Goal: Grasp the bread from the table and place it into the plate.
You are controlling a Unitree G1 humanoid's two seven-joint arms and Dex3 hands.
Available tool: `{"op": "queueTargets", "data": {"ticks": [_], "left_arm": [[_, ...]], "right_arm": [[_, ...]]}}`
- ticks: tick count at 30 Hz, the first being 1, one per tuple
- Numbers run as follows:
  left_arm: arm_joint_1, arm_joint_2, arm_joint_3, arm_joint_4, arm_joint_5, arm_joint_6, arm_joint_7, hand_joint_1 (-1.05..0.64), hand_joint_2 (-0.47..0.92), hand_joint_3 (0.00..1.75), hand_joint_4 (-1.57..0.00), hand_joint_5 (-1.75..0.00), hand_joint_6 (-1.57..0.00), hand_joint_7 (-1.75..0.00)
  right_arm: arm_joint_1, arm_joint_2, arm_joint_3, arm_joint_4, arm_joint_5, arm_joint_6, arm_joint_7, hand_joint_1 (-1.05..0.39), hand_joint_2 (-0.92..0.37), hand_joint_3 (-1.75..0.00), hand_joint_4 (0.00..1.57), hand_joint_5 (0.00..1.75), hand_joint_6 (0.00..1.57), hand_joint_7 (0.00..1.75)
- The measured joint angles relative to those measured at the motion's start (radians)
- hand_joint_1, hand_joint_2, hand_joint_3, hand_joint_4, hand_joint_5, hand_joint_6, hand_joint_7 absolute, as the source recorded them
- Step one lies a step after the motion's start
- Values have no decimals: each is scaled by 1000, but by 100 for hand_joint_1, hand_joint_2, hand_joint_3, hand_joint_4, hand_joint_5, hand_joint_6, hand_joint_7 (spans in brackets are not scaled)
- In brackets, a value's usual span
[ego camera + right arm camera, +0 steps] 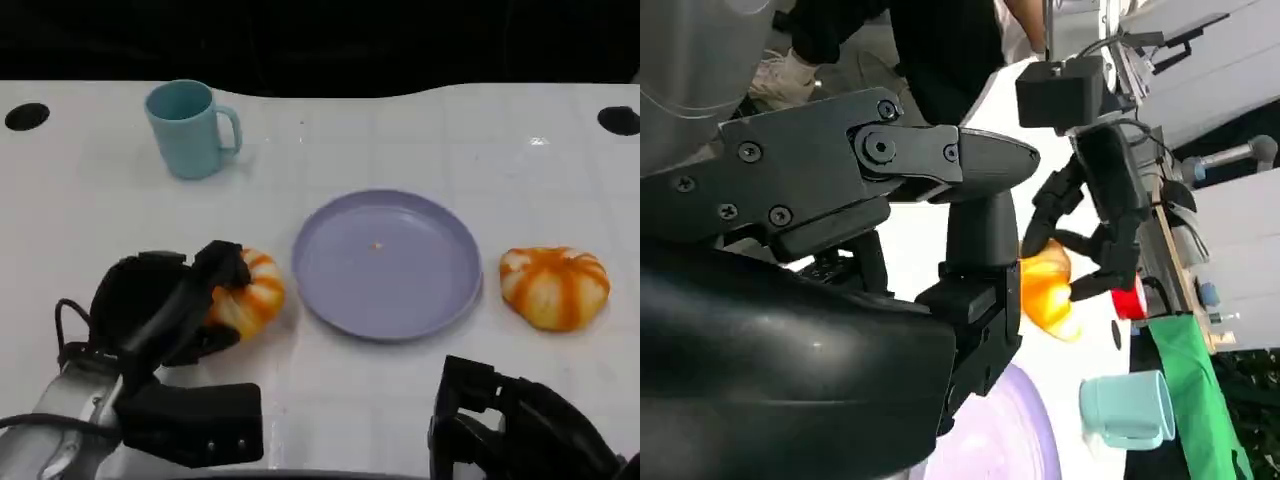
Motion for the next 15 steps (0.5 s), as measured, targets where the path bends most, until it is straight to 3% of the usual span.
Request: {"op": "queueTargets", "data": {"ticks": [4, 7, 8, 9, 11, 14, 15], "left_arm": [[17, -4, 15, -32, 0, 6, 34, -31, 88, 32, -74, -175, -49, -174], [22, -17, 17, -63, 1, 15, 40, -31, 89, 24, -75, -175, -62, -149], [22, -20, 18, -72, 1, 13, 49, -31, 89, 23, -75, -175, -63, -147], [21, -22, 20, -78, 1, 9, 57, -31, 89, 24, -76, -175, -61, -155], [16, -30, 20, -77, 0, -4, 67, -29, 87, 29, -77, -175, -56, -169], [-21, -59, 20, -61, -6, -46, 82, -29, 76, 50, -78, -175, -54, -174], [-36, -66, 20, -58, -10, -56, 82, -29, 70, 64, -80, -175, -64, -158]], "right_arm": [[1, -1, -2, 0, 0, 0, 1, -48, -92, -41, 60, 175, 45, 168], [1, -1, -2, 0, 0, 1, 1, -48, -92, -41, 60, 175, 44, 169], [1, -1, -2, 0, 0, 1, 1, -48, -92, -41, 60, 175, 44, 169], [1, -1, -2, 0, 0, 1, 1, -48, -92, -41, 60, 175, 44, 169], [2, -1, -2, 0, 0, 1, 1, -49, -92, -41, 61, 175, 44, 169], [2, -1, -1, 0, 0, 1, 1, -49, -92, -41, 61, 175, 44, 169], [1, -1, -1, 0, 0, 1, 1, -49, -92, -41, 61, 175, 44, 169]]}}
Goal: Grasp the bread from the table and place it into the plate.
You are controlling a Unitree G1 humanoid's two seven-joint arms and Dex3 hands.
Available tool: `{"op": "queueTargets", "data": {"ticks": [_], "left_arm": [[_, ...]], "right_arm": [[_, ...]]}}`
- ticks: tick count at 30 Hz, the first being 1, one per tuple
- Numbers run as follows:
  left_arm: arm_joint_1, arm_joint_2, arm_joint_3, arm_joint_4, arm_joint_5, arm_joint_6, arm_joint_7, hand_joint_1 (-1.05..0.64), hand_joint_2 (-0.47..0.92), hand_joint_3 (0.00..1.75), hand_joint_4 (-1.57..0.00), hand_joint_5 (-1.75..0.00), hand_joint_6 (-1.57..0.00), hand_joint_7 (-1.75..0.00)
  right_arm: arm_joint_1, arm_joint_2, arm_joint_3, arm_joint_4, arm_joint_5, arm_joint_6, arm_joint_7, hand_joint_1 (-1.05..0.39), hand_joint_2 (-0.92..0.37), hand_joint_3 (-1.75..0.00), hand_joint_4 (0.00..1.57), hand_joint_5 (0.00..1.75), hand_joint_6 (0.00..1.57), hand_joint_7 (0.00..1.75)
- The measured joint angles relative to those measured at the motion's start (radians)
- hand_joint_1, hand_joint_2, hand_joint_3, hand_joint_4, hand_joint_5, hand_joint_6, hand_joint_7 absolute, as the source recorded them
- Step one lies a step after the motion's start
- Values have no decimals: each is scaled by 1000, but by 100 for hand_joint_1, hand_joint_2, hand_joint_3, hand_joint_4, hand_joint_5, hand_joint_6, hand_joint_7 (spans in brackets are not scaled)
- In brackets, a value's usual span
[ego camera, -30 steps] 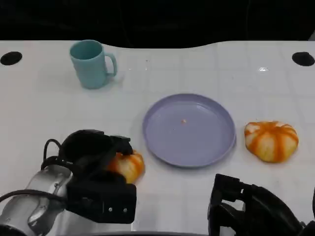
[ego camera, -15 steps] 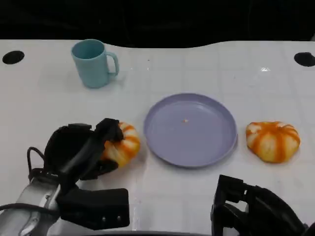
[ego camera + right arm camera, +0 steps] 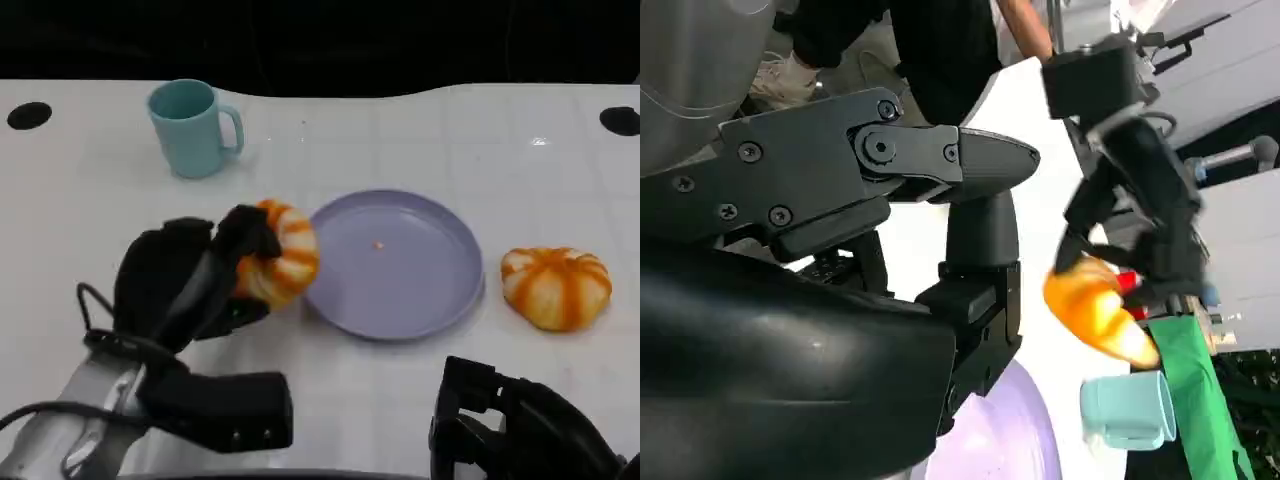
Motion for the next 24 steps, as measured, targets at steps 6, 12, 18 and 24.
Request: {"op": "queueTargets", "data": {"ticks": [6, 12, 18, 24], "left_arm": [[-115, -57, -27, 51, -22, -24, -33, -25, 52, 98, -86, -175, -70, -161], [-191, -136, -37, 161, -124, -65, -151, -25, 48, 110, -89, -175, -65, -173], [-313, -205, -49, 309, -148, -62, -212, -27, 47, 110, -94, -175, -77, -143], [-406, -263, -73, 442, -147, -43, -222, -29, 58, 106, -89, -175, -79, -121]], "right_arm": [[2, -1, 0, 0, 0, -1, 1, -49, -92, -42, 60, 175, 44, 169], [4, -4, 8, -1, -5, 2, 0, -51, -92, -43, 60, 175, 44, 168], [2, -6, 14, 2, -11, -7, 2, -49, -92, -45, 61, 175, 44, 168], [-1, -6, 13, 8, -10, -11, 10, -49, -92, -45, 61, 175, 44, 168]]}}
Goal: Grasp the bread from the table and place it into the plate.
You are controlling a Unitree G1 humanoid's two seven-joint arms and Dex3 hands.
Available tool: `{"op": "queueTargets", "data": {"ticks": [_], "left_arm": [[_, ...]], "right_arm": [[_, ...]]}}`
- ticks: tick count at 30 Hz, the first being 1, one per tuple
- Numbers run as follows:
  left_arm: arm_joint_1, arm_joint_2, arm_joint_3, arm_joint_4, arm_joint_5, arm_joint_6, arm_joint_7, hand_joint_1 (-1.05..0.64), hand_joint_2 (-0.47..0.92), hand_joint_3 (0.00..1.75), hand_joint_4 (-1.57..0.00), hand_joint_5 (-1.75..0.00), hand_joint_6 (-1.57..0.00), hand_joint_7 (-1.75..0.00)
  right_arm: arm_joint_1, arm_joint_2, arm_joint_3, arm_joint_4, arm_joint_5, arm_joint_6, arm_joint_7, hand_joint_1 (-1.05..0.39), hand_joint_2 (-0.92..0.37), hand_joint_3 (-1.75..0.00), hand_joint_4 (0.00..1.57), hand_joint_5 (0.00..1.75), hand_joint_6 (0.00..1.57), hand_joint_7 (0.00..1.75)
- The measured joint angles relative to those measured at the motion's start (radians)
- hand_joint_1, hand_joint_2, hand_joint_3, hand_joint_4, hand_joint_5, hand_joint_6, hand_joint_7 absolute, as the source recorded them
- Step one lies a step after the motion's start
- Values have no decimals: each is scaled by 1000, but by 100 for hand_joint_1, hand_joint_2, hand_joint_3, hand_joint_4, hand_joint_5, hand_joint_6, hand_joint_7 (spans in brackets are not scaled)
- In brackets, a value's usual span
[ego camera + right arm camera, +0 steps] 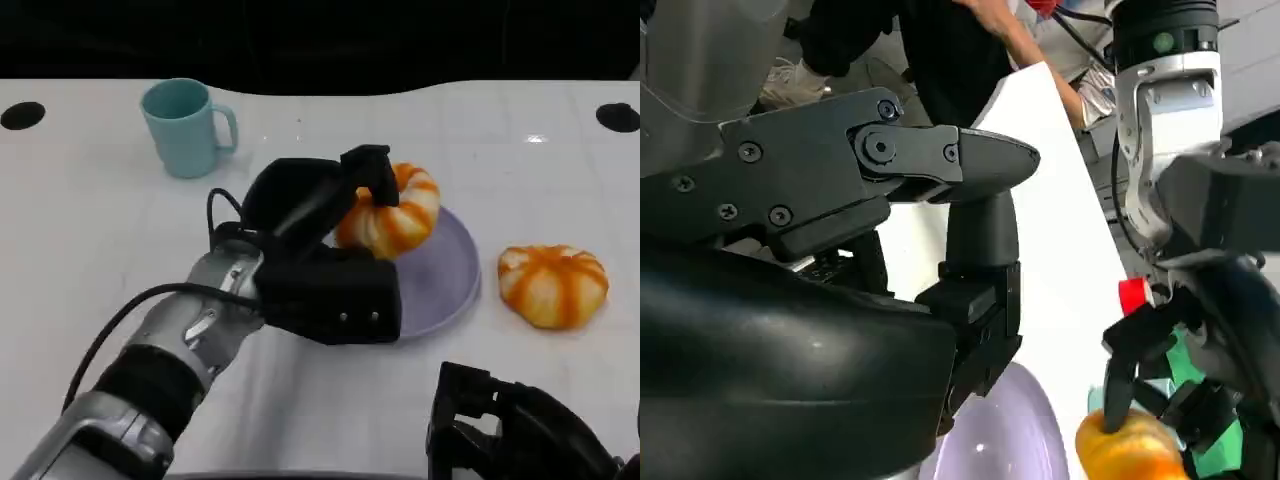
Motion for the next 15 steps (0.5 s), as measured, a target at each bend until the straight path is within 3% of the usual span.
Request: {"op": "queueTargets", "data": {"ticks": [2, 4, 6, 7, 9, 10, 12, 13, 15], "left_arm": [[-11, -11, -6, 31, 0, 0, -5, -29, 64, 91, -81, -174, -80, -97], [-17, -15, -13, 49, 0, 2, -12, -30, 78, 57, -67, -169, -77, -55], [-17, -14, -18, 53, 2, 11, -26, -31, 88, 36, -62, -165, -76, -33], [-17, -14, -20, 53, 3, 15, -33, -35, 91, 30, -55, -153, -65, -21], [-19, -9, -30, 52, 6, 26, -52, -41, 92, 27, -47, -135, -54, -10], [-20, -5, -36, 51, 11, 36, -68, -46, 92, 24, -40, -100, -45, -4], [-20, 7, -49, 39, 21, 60, -103, -51, 92, 22, -38, -65, -38, -1], [-21, 15, -55, 28, 28, 70, -119, -55, 92, 23, -34, -52, -33, 0], [-25, 26, -66, 4, 46, 92, -148, -60, 92, 25, -29, -43, -28, 0]], "right_arm": [[0, -1, 0, 1, -1, -7, 0, -48, -92, -46, 60, 175, 44, 168], [0, -1, 0, 1, 0, -7, 1, -49, -91, -45, 60, 175, 44, 168], [0, -1, 0, 0, 3, -1, 1, -50, -91, -45, 59, 175, 45, 168], [0, -1, 0, 0, 4, 7, -1, -50, -91, -45, 60, 175, 45, 168], [0, -1, 1, 0, 6, 12, -1, -49, -91, -45, 60, 175, 45, 168], [0, -1, 1, 0, 6, 11, -1, -49, -91, -45, 61, 175, 45, 169], [0, -1, 1, 0, 6, 10, -2, -49, -92, -45, 60, 175, 44, 169], [0, -1, 1, 0, 5, 10, -2, -49, -92, -45, 60, 175, 44, 169], [0, -1, 1, 0, 5, 10, -4, -49, -92, -45, 60, 175, 44, 169]]}}
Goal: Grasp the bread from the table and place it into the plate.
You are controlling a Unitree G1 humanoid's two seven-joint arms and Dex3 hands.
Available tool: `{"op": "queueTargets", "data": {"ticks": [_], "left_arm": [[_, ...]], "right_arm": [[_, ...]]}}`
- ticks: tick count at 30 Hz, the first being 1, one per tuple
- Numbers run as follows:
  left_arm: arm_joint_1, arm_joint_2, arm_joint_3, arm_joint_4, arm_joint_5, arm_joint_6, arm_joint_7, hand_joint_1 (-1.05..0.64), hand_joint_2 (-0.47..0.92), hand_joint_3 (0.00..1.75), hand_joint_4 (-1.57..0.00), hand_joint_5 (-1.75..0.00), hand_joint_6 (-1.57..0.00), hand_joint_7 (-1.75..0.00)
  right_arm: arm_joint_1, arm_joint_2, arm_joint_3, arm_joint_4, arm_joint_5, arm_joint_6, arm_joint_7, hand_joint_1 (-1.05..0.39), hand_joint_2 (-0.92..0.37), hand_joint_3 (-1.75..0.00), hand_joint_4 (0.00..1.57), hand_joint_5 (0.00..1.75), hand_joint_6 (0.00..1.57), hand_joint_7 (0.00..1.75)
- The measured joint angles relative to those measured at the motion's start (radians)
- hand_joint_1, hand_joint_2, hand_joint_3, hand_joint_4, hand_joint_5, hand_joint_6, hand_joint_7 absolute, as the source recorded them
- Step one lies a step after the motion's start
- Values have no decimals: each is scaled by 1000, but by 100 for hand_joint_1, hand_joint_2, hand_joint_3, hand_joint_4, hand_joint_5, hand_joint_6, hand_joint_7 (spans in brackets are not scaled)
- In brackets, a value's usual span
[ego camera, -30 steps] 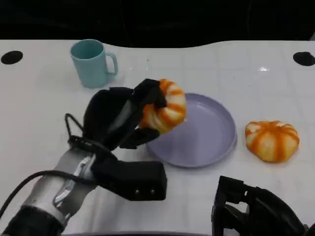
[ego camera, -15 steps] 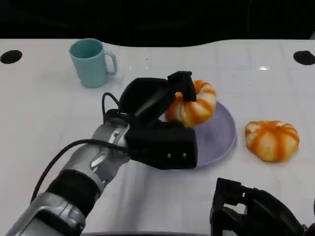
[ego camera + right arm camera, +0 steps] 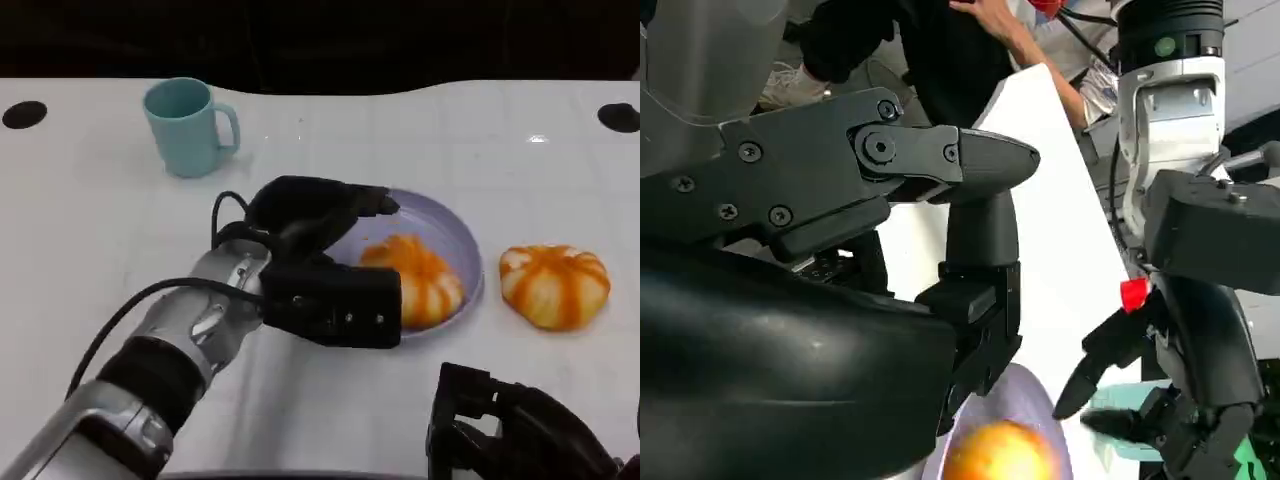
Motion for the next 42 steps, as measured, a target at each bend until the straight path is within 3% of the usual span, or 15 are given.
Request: {"op": "queueTargets", "data": {"ticks": [6, 12, 16, 17, 18, 20, 21, 23, 25, 29, 34, 42], "left_arm": [[-14, 31, -27, -73, 24, 46, -94, -66, 92, 26, -28, -39, -29, -1], [33, 63, -2, -179, -4, 44, -108, -57, 92, 22, -44, -46, -43, -7], [145, 70, 69, -252, -122, -28, -94, -54, 92, 25, -54, -97, -64, -19], [178, 69, 94, -271, -166, -44, -97, -54, 92, 25, -55, -110, -67, -26], [206, 68, 116, -287, -208, -53, -104, -54, 92, 25, -55, -124, -64, -44], [264, 65, 171, -334, -324, -75, -142, -54, 92, 27, -57, -154, -51, -91], [292, 63, 194, -358, -380, -86, -169, -54, 92, 28, -57, -160, -49, -102], [337, 58, 230, -392, -480, -103, -223, -55, 92, 27, -64, -172, -42, -152], [384, 44, 272, -430, -605, -111, -291, -57, 92, 27, -70, -174, -45, -169], [487, 19, 336, -539, -840, -66, -431, -57, 92, 23, -82, -175, -59, -174], [625, 17, 389, -677, -1059, 78, -558, -62, 92, 24, -86, -175, -63, -175], [804, 37, 420, -815, -1159, 234, -623, -63, 92, 30, -86, -175, -64, -175]], "right_arm": [[0, 0, 0, 0, 2, 0, 0, -49, -92, -45, 59, 175, 44, 168], [6, 0, 0, -6, 5, 4, -1, -50, -92, -42, 58, 175, 43, 168], [13, -2, -2, -20, 9, 8, -1, -49, -92, -42, 59, 175, 43, 168], [14, -2, -3, -22, 10, 10, -2, -48, -92, -42, 59, 175, 43, 168], [15, -2, -3, -24, 11, 11, -3, -48, -92, -42, 59, 175, 43, 167], [17, -3, -3, -25, 11, 12, -3, -48, -92, -42, 59, 175, 44, 166], [18, -3, -3, -24, 11, 11, -3, -48, -92, -42, 59, 175, 44, 166], [17, -3, -2, -22, 11, 8, -2, -48, -92, -43, 60, 175, 45, 165], [17, -3, -2, -19, 11, 3, -2, -48, -92, -43, 61, 175, 46, 164], [15, -2, -2, -18, 11, 3, -2, -49, -92, -42, 62, 175, 47, 165], [11, -4, -5, -14, 7, -9, -2, -50, -92, -42, 63, 175, 47, 166], [4, -7, -16, -9, 7, -9, 1, -49, -92, -40, 61, 175, 46, 166]]}}
